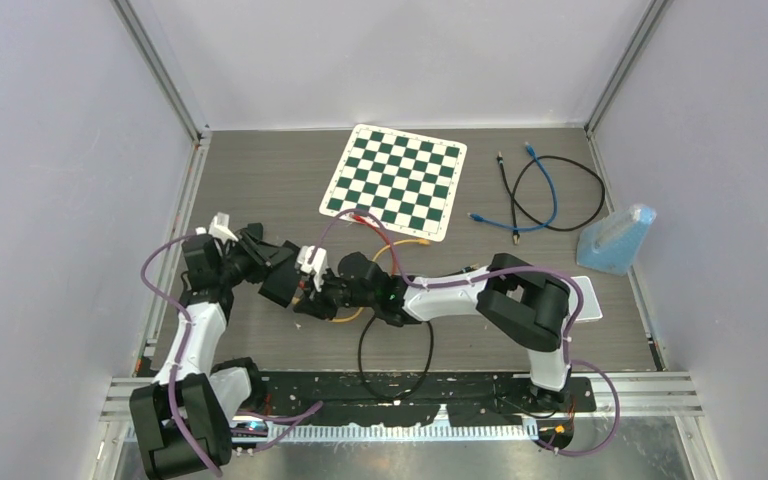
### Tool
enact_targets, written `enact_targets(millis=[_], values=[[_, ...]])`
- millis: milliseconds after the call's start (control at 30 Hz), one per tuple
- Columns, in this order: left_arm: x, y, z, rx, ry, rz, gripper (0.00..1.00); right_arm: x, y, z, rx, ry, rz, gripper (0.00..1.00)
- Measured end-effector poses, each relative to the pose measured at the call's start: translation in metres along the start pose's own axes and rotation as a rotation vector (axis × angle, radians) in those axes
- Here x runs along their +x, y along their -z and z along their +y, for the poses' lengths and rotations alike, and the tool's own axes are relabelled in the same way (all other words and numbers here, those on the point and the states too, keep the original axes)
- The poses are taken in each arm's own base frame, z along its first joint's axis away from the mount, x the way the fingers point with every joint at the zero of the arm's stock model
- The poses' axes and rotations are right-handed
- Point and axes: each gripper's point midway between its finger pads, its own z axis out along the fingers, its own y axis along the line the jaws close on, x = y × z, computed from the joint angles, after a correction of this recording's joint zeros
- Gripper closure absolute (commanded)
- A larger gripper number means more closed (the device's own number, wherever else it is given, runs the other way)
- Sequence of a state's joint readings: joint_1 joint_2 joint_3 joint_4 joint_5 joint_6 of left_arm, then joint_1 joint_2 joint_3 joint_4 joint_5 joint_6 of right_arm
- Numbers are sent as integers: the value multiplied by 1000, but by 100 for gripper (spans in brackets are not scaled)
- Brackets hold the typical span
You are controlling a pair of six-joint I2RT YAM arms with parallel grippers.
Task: Insert the plug into the switch port
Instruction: Insert the connector into the switch port, then pick up the connector from the center of the board.
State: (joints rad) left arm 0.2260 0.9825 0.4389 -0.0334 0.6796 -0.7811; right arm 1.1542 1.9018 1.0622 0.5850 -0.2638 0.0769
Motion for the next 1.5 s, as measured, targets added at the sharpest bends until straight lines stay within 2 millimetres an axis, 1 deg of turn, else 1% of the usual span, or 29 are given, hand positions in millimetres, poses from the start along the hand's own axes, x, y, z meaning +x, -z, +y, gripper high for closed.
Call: enact_targets(millis=[133, 233, 300, 367, 433, 467, 500, 533, 567, 633, 667, 700, 833, 933, 1033, 1100, 1167, 1233, 1300, 1367, 1500], values=[[-1, -2, 14, -25, -24, -54, 100, 13, -7, -10, 15, -24, 56, 95], [1, 0, 21, -33, -37, -115, 100, 22, -9, -10, 6, -45, 92, 95], [0, 2, 21, -31, -45, -148, 100, 26, -9, -11, -2, -55, 110, 95], [-2, 3, 20, -29, -49, -174, 100, 26, -9, -13, -6, -58, 112, 94], [-4, 3, 19, -29, -49, -184, 100, 25, -8, -14, -11, -60, 109, 89], [-5, 3, 19, -36, -47, -187, 100, 24, -8, -14, -14, -60, 107, 81], [-6, 3, 19, -44, -43, -186, 100, 24, -8, -14, -18, -58, 99, 76], [-6, 4, 19, -51, -43, -184, 100, 23, -8, -14, -19, -57, 93, 65], [-7, 4, 19, -58, -43, -182, 100, 22, -8, -14, -19, -55, 80, 60], [-5, 5, 19, -71, -35, -167, 100, 20, -5, -14, -13, -56, 46, 42], [-3, 5, 21, -80, -28, -156, 100, 18, -1, -14, -9, -57, 33, 39], [0, 6, 24, -92, -18, -146, 100, 17, 5, -16, 1, -54, 17, 34], [7, 10, 39, -146, 22, -117, 100, 9, 43, -22, 40, -55, -37, 30], [12, 16, 48, -211, 21, -75, 99, -4, 72, -27, 75, -56, -88, 28], [7, 21, 47, -258, -22, -46, 96, -24, 98, -30, 117, -43, -147, 27], [4, 22, 48, -271, -43, -41, 94, -38, 110, -28, 129, -30, -181, 27], [6, 23, 52, -285, -48, -31, 94, -50, 121, -25, 141, -21, -213, 26], [8, 22, 57, -302, -44, -22, 94, -58, 130, -27, 169, -19, -233, 26], [10, 21, 65, -324, -36, -4, 92, -60, 140, -29, 208, -21, -240, 26], [13, 20, 73, -347, -21, 17, 90, -59, 151, -33, 252, -18, -235, 25], [15, 19, 84, -378, 2, 38, 77, -53, 171, -45, 355, -10, -216, 24]])
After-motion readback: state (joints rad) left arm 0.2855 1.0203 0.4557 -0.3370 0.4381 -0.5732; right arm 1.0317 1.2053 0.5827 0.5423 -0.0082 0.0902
